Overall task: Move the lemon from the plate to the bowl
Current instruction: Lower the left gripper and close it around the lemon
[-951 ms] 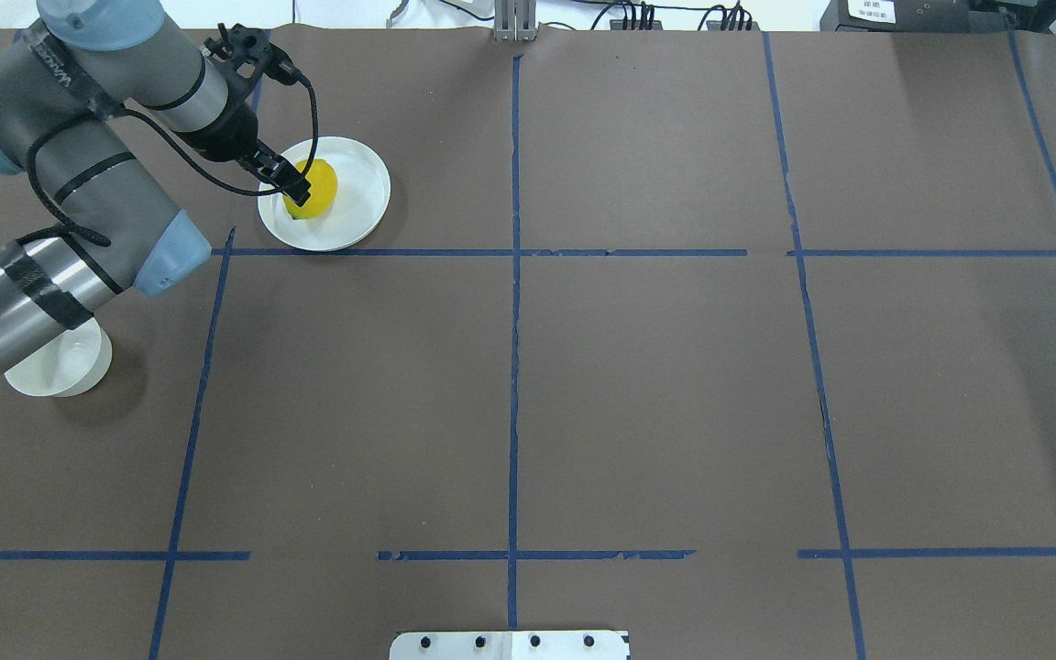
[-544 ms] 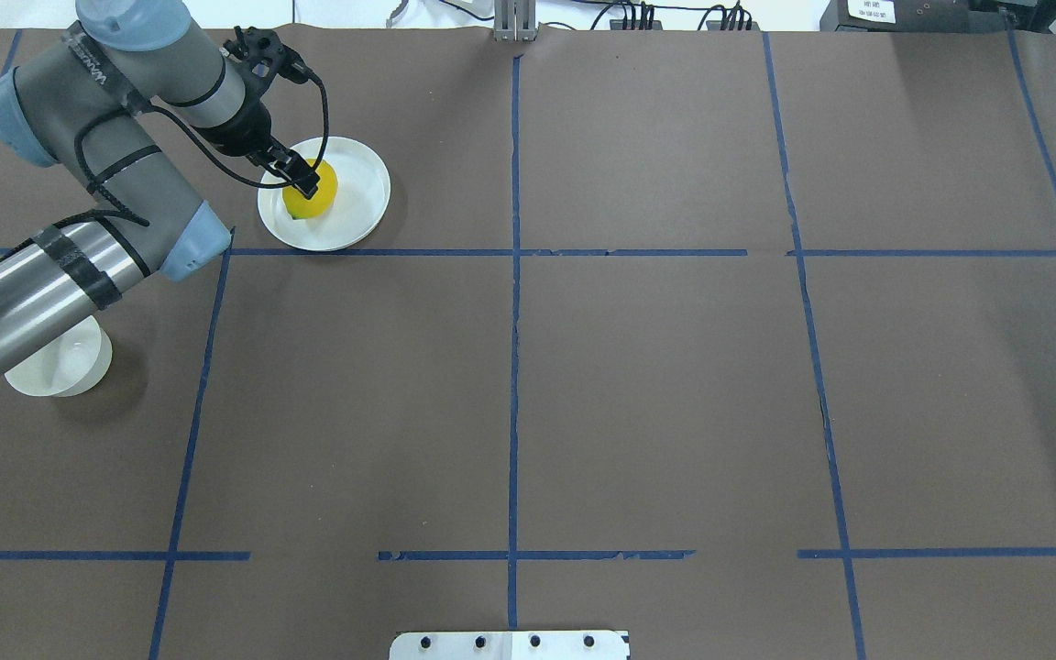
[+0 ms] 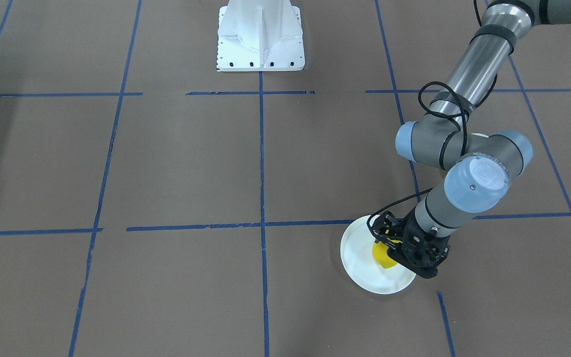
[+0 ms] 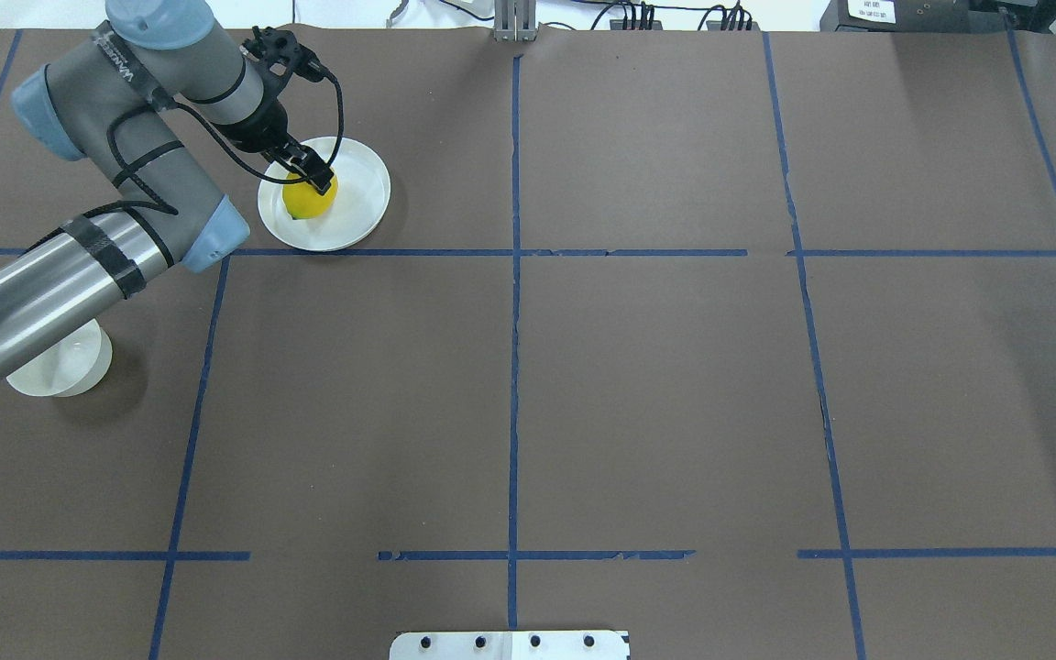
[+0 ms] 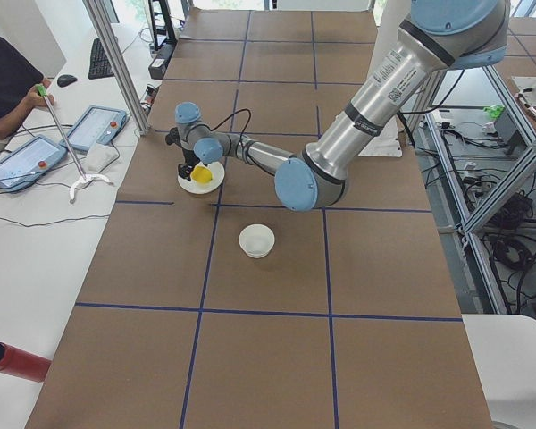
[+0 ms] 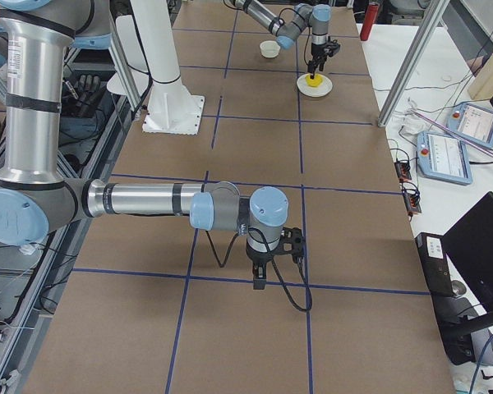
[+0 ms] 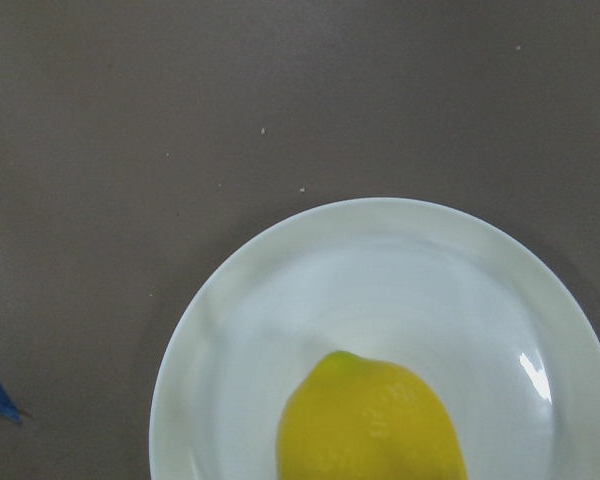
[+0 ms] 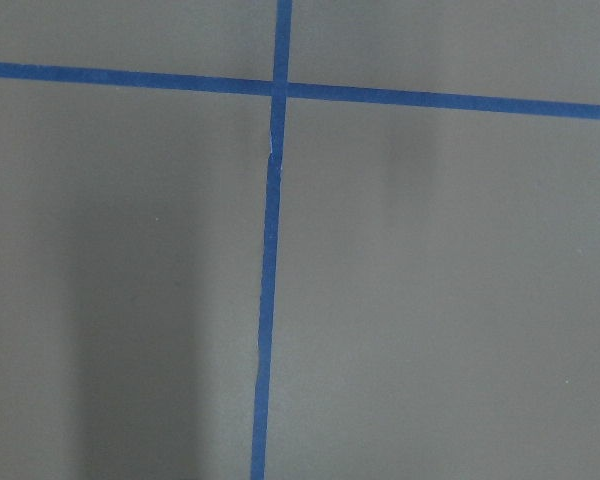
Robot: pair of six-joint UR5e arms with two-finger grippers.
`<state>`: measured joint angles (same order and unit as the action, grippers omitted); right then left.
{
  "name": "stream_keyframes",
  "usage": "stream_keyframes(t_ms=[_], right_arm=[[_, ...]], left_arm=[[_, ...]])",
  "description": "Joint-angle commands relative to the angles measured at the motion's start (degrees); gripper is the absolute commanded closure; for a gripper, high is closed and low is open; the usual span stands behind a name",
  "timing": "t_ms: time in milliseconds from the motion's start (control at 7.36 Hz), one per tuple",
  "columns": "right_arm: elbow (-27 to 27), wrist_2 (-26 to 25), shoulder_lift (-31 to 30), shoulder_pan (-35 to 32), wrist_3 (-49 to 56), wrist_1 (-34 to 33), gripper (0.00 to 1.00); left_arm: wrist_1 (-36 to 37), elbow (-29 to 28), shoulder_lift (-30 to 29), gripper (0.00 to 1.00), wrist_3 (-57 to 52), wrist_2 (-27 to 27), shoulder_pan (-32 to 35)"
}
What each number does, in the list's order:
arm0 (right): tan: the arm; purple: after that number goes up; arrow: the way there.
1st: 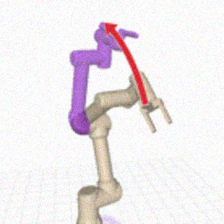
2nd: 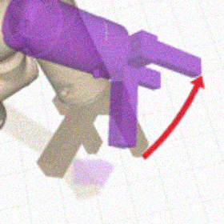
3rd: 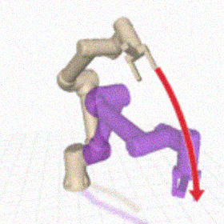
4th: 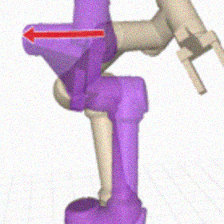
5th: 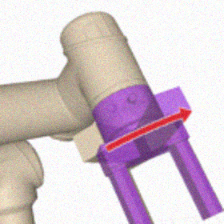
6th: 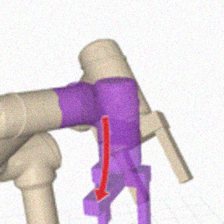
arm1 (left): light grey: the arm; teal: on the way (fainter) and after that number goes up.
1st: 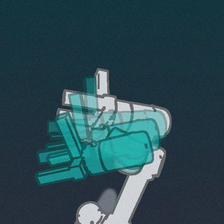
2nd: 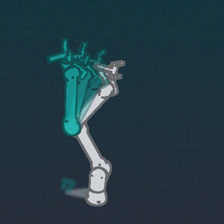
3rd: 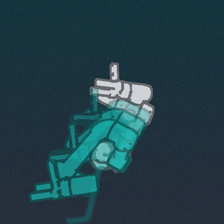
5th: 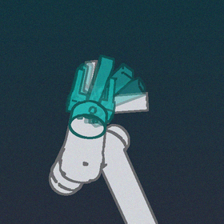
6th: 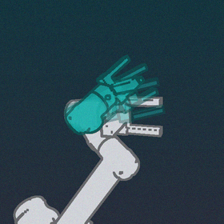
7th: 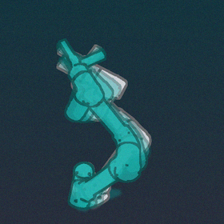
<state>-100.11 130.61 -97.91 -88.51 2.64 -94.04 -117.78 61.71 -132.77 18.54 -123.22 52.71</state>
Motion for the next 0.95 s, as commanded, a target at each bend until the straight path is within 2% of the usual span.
stream_keyframes(t_ms=[0, 408, 816], right_arm=[[0.0, 0.0, 0.0, 0.0, 0.0, 0.0, 0.0], [0.0, 0.0, 0.0, 0.0, 0.0, 0.0, 0.0], [0.0, 0.0, 0.0, 0.0, 0.0, 0.0, 0.0]], left_arm=[[-0.43, -0.46, 0.4, 0.01, 1.07, 0.0, -1.38], [-2.28, -0.54, 1.19, 0.01, 1.33, 0.0, -2.43], [-3.41, -0.54, 0.93, 0.06, 1.07, 1.48, -2.44]])
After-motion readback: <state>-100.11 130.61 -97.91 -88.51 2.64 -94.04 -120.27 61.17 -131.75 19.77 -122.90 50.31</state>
